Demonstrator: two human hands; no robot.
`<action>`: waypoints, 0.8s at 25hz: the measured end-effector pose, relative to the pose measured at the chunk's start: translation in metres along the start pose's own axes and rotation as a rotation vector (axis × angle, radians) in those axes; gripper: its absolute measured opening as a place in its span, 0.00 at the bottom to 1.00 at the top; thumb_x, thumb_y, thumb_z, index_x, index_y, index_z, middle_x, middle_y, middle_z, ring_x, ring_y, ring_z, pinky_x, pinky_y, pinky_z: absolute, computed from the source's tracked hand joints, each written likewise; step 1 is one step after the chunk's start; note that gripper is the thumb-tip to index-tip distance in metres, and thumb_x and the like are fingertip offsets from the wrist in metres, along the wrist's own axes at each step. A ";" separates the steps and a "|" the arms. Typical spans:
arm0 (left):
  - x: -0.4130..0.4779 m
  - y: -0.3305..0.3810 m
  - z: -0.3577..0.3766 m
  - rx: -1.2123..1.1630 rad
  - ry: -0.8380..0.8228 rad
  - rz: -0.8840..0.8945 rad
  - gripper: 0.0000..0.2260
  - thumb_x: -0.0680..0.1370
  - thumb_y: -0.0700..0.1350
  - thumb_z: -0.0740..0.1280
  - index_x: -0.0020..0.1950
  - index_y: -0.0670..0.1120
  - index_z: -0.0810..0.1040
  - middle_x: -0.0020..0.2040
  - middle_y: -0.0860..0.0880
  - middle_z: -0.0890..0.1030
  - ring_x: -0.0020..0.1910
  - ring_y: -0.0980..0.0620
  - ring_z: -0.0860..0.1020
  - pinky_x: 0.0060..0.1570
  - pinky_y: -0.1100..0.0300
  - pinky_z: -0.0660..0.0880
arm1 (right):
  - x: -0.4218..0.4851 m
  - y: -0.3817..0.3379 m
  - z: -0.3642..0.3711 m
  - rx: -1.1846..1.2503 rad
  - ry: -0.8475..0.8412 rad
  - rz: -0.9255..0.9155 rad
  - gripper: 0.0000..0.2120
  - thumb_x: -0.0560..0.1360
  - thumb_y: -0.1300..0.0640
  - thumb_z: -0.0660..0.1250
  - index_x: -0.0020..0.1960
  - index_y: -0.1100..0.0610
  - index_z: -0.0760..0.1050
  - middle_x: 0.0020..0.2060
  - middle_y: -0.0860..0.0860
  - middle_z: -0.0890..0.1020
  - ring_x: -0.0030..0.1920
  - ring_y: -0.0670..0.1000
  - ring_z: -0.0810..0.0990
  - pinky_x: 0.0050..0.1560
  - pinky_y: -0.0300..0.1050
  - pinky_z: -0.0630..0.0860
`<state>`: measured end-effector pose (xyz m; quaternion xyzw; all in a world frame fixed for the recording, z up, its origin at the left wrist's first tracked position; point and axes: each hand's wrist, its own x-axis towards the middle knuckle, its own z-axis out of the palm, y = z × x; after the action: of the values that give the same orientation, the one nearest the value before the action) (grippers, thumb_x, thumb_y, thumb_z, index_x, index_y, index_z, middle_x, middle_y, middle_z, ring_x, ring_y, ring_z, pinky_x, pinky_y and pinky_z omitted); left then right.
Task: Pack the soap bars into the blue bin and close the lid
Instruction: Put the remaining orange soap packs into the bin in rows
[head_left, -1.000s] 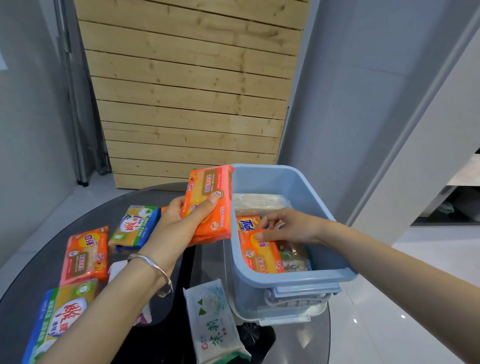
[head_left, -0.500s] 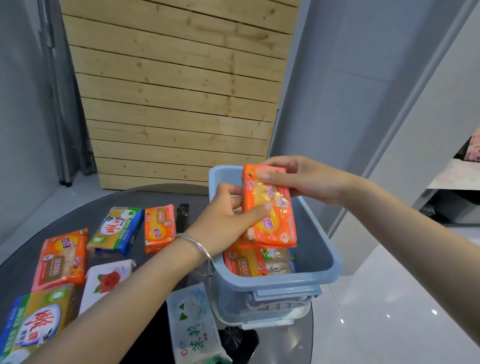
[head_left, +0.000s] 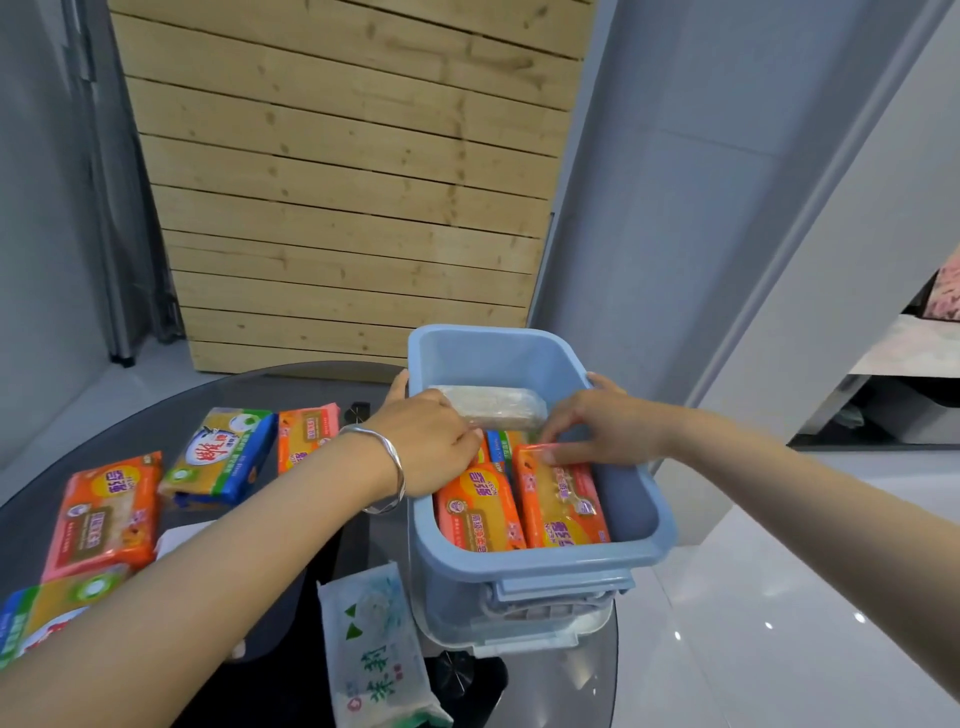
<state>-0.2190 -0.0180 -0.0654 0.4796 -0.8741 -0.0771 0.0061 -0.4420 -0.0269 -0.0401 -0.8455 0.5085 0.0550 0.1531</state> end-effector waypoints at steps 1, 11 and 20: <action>-0.001 0.000 0.000 -0.006 -0.001 0.006 0.23 0.80 0.53 0.45 0.58 0.52 0.79 0.57 0.49 0.79 0.65 0.52 0.68 0.71 0.49 0.44 | 0.000 0.001 0.004 -0.113 0.009 0.014 0.14 0.76 0.41 0.61 0.55 0.45 0.80 0.54 0.41 0.82 0.62 0.44 0.73 0.73 0.51 0.40; -0.037 -0.008 0.002 -0.553 0.239 0.075 0.18 0.80 0.55 0.50 0.64 0.56 0.73 0.65 0.57 0.73 0.68 0.63 0.61 0.74 0.51 0.47 | -0.023 -0.046 0.000 0.359 0.289 0.022 0.15 0.77 0.46 0.61 0.59 0.49 0.80 0.55 0.42 0.82 0.59 0.43 0.76 0.67 0.42 0.68; -0.140 -0.154 0.024 -0.815 0.598 -0.339 0.16 0.80 0.51 0.55 0.65 0.51 0.73 0.63 0.54 0.74 0.59 0.61 0.73 0.54 0.78 0.63 | 0.056 -0.182 0.015 0.493 0.282 -0.198 0.15 0.77 0.52 0.65 0.61 0.56 0.77 0.58 0.46 0.78 0.57 0.38 0.75 0.54 0.23 0.65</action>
<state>-0.0159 0.0215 -0.1021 0.5740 -0.6435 -0.2703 0.4281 -0.2547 0.0101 -0.0310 -0.8277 0.4377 -0.2034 0.2864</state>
